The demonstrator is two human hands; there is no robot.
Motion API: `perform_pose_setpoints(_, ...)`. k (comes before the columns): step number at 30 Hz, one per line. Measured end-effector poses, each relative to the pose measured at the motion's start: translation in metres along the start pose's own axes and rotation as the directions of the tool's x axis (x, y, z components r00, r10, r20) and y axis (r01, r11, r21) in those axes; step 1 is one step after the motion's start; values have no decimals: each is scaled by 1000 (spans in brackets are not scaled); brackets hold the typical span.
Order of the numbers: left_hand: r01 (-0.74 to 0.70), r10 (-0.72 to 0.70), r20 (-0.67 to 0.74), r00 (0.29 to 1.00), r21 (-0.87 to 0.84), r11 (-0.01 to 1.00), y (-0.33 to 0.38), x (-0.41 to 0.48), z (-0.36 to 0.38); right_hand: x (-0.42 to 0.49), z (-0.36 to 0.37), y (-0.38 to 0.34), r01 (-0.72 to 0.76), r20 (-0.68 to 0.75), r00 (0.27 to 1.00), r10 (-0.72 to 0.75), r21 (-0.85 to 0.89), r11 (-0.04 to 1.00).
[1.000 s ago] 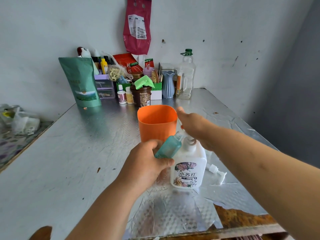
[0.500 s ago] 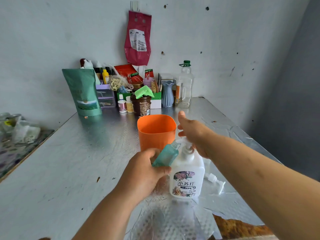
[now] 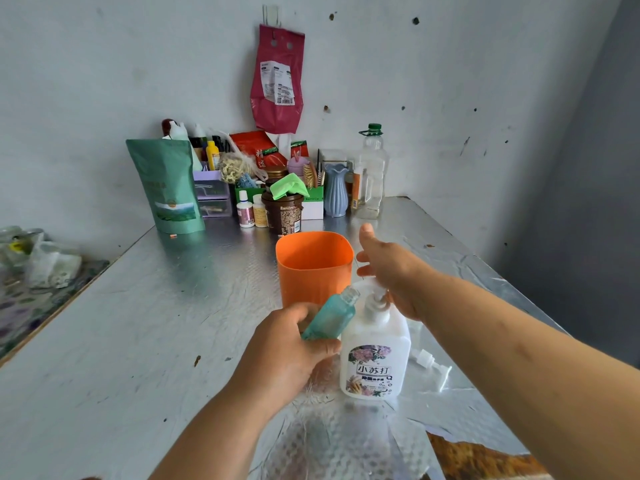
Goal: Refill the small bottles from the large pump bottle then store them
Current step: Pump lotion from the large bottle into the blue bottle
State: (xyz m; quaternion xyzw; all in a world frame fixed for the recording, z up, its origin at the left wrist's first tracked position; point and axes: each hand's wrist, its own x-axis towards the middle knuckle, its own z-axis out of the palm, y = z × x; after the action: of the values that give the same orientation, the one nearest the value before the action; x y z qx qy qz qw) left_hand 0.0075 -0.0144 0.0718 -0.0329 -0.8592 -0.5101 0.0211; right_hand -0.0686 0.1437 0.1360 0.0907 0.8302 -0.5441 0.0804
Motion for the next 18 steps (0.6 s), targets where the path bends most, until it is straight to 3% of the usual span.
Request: perform_pose_setpoints(18,5,-7,-22,1000,-62,998,2,-2,0,-9,-1,-4,0,-41,999,0,-6,1000)
